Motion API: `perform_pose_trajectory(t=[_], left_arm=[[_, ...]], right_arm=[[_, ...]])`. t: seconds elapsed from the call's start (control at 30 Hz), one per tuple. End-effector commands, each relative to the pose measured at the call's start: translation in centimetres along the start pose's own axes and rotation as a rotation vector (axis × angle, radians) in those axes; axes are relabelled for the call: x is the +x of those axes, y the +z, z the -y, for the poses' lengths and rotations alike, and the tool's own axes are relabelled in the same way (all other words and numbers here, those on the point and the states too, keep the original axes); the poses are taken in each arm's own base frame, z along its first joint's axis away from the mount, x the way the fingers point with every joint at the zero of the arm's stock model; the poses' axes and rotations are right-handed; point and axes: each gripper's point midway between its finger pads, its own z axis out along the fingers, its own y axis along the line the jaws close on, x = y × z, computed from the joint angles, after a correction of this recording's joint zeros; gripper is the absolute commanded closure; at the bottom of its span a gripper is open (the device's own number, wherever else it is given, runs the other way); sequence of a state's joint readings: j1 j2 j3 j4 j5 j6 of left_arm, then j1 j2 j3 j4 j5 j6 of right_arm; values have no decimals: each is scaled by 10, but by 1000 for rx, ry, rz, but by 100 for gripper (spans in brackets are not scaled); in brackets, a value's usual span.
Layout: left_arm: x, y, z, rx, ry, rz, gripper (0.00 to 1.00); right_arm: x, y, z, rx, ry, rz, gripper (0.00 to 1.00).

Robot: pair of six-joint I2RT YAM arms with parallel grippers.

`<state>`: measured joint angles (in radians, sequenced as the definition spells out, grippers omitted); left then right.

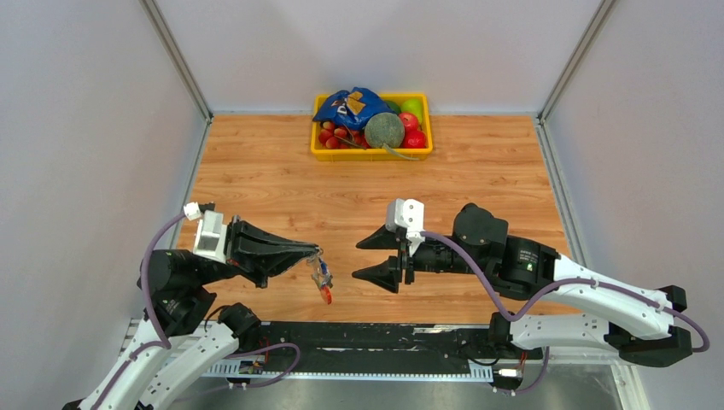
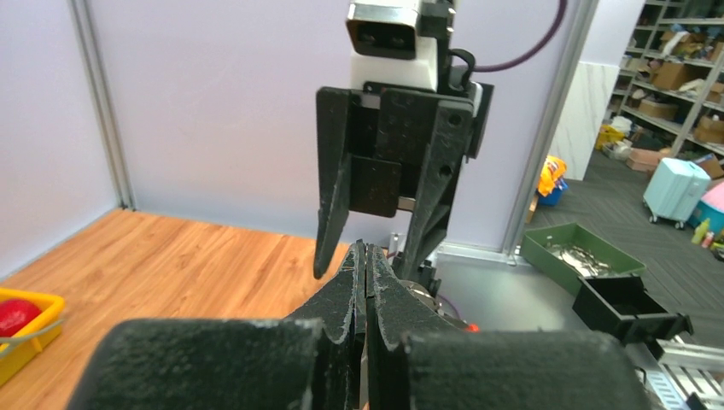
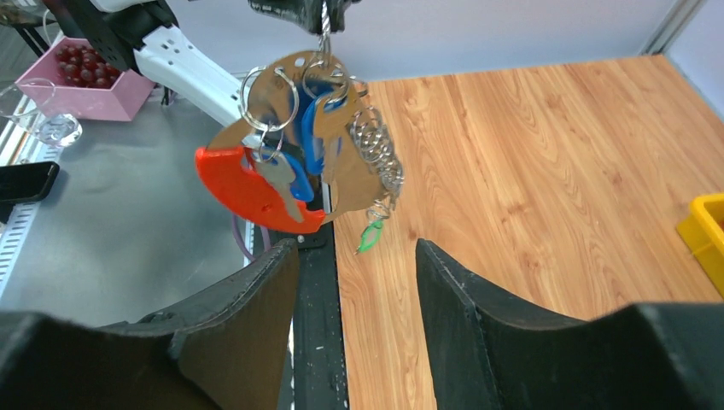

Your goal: Put the keys on the keyring

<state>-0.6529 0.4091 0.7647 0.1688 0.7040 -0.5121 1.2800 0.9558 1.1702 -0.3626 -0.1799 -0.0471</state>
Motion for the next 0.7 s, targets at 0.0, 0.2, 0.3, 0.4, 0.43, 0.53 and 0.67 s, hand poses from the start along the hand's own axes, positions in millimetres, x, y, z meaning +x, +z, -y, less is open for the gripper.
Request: perform_pose_trajectory(t=[0.0,0.2,0.3,0.4,0.43,0.53,0.67], left_arm=[[-1,3,-20,-87,9,21,100],[4,4,-38,-167,-6,29,100],[5,4,-47,-208,-12,36,100],[7,5,-54,-236,-24,38,100],[6,5,-57,-249,-26,43,100],[6,4,-63,-280,-35,49,100],[6,3,-74,-335,-46,64,100]], right_arm=[[6,-5,5,44,40,5,43],[23,-1,3,51,109,-6,43],[32,4,1,37,126,-14,42],[40,10,2,40,135,-9,42],[41,12,4,53,135,-6,42],[46,17,9,82,136,12,41],[53,26,16,123,127,35,40]])
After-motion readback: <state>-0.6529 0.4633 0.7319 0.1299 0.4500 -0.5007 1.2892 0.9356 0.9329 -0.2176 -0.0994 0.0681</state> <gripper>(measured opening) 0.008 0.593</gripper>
